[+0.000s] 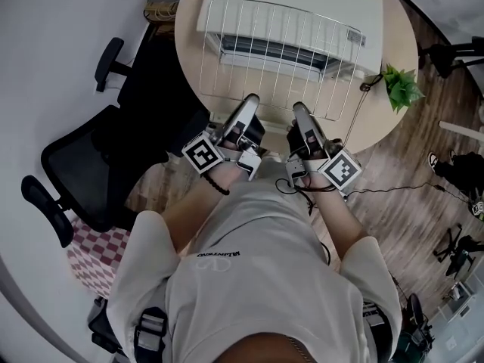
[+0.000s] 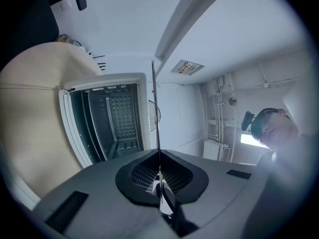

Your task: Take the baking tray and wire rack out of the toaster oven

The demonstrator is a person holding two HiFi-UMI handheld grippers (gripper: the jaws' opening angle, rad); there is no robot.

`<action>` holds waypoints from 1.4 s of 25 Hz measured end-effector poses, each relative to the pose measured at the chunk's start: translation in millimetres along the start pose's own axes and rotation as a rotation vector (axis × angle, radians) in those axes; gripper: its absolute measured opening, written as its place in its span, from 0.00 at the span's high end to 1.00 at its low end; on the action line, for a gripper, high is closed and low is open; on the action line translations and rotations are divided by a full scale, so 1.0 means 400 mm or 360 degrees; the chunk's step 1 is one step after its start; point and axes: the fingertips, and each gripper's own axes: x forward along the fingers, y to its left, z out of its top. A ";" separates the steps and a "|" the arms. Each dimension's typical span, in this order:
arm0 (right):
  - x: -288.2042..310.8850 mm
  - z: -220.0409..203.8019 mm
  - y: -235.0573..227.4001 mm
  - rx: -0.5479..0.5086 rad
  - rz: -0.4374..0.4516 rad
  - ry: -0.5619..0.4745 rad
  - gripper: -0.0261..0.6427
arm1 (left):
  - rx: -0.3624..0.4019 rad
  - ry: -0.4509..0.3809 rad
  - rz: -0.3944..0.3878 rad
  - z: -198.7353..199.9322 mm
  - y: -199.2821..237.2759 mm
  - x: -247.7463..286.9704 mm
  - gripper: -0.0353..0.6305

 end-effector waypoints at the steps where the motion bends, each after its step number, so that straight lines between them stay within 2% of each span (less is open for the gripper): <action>1: 0.005 0.013 -0.002 0.0002 -0.0002 -0.0005 0.93 | -0.0002 -0.0002 0.0004 0.001 0.002 0.014 0.94; 10: 0.064 0.099 0.016 -0.0011 -0.0027 -0.0044 0.93 | -0.0003 -0.0044 0.0021 0.039 -0.015 0.105 0.94; 19: 0.120 0.191 0.010 0.0029 -0.0068 -0.0089 0.93 | -0.0014 -0.0075 0.0088 0.067 -0.014 0.208 0.94; 24: 0.149 0.202 -0.006 0.0069 -0.0160 -0.0061 0.92 | -0.0050 -0.0089 0.0174 0.085 0.006 0.228 0.94; 35: 0.171 0.245 -0.030 0.0173 -0.0201 -0.0101 0.92 | -0.0010 -0.0034 0.0253 0.095 0.010 0.288 0.94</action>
